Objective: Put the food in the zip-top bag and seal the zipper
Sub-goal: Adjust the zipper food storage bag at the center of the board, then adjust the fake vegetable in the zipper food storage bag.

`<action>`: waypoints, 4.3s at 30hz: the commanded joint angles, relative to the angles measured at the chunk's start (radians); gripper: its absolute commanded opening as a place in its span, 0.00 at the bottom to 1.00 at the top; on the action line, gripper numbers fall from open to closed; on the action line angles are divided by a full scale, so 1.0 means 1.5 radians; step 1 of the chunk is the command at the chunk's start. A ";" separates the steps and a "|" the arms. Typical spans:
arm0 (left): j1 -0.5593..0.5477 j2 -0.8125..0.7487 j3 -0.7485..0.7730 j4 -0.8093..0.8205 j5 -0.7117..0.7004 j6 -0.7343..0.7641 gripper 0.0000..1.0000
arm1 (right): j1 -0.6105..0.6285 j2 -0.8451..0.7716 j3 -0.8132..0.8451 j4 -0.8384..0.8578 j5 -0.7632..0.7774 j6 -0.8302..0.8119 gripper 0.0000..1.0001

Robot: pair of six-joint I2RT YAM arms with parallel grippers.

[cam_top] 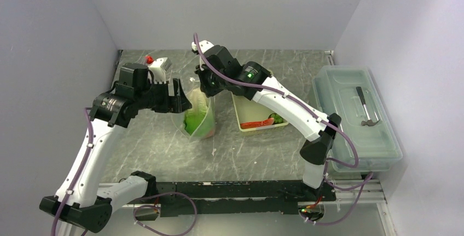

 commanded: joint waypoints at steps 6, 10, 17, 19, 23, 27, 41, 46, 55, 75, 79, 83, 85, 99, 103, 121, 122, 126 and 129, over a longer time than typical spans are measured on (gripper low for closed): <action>0.002 -0.007 -0.047 0.049 -0.015 0.000 0.83 | 0.003 -0.005 0.022 0.025 -0.018 0.015 0.00; 0.002 0.001 -0.062 0.058 -0.006 -0.003 0.80 | 0.004 -0.011 0.012 0.030 -0.019 0.019 0.00; 0.002 0.012 -0.086 0.070 -0.006 -0.003 0.66 | 0.005 -0.012 0.011 0.030 -0.020 0.022 0.00; 0.002 0.016 -0.090 0.073 -0.009 -0.003 0.61 | 0.005 -0.010 0.012 0.030 -0.021 0.022 0.00; 0.002 0.020 -0.091 0.066 -0.025 -0.002 0.41 | 0.005 -0.011 0.010 0.031 -0.023 0.024 0.00; 0.002 0.019 -0.076 0.049 -0.056 -0.001 0.12 | 0.005 -0.012 0.005 0.032 -0.022 0.025 0.00; 0.002 0.020 0.096 -0.034 -0.023 -0.028 0.00 | 0.010 0.004 0.027 -0.009 -0.027 0.022 0.00; 0.002 0.015 0.025 -0.006 -0.018 -0.045 0.00 | 0.010 -0.003 -0.045 0.032 -0.032 0.029 0.00; 0.002 0.022 -0.030 0.006 -0.022 -0.049 0.00 | 0.009 -0.005 -0.091 0.058 -0.028 0.039 0.00; 0.002 0.036 -0.034 0.005 -0.025 -0.055 0.00 | 0.025 -0.067 -0.034 0.048 0.003 0.054 0.12; 0.002 0.042 -0.028 0.004 -0.025 -0.056 0.00 | 0.031 -0.077 -0.063 0.060 -0.013 0.061 0.00; 0.002 0.047 -0.024 0.005 -0.022 -0.057 0.00 | 0.032 -0.079 -0.092 0.073 -0.031 0.065 0.00; 0.002 0.050 -0.023 0.003 -0.023 -0.057 0.00 | 0.033 -0.080 -0.110 0.087 -0.045 0.071 0.00; 0.002 0.059 -0.005 -0.003 0.001 -0.054 0.00 | 0.034 0.014 -0.179 0.187 -0.065 0.097 0.00; 0.002 0.062 0.003 -0.008 0.011 -0.052 0.00 | 0.034 0.040 -0.213 0.237 -0.021 0.106 0.00; 0.002 0.060 -0.002 -0.008 0.026 -0.057 0.00 | 0.034 0.058 -0.299 0.347 -0.024 0.138 0.00; 0.002 0.059 -0.003 -0.007 0.026 -0.057 0.00 | 0.034 0.052 -0.299 0.348 -0.028 0.136 0.00; 0.002 0.059 -0.007 -0.007 0.025 -0.056 0.00 | 0.035 0.022 -0.306 0.359 -0.057 0.122 0.00; 0.002 0.059 -0.008 -0.012 0.017 -0.052 0.00 | 0.036 0.003 -0.306 0.357 -0.086 0.107 0.00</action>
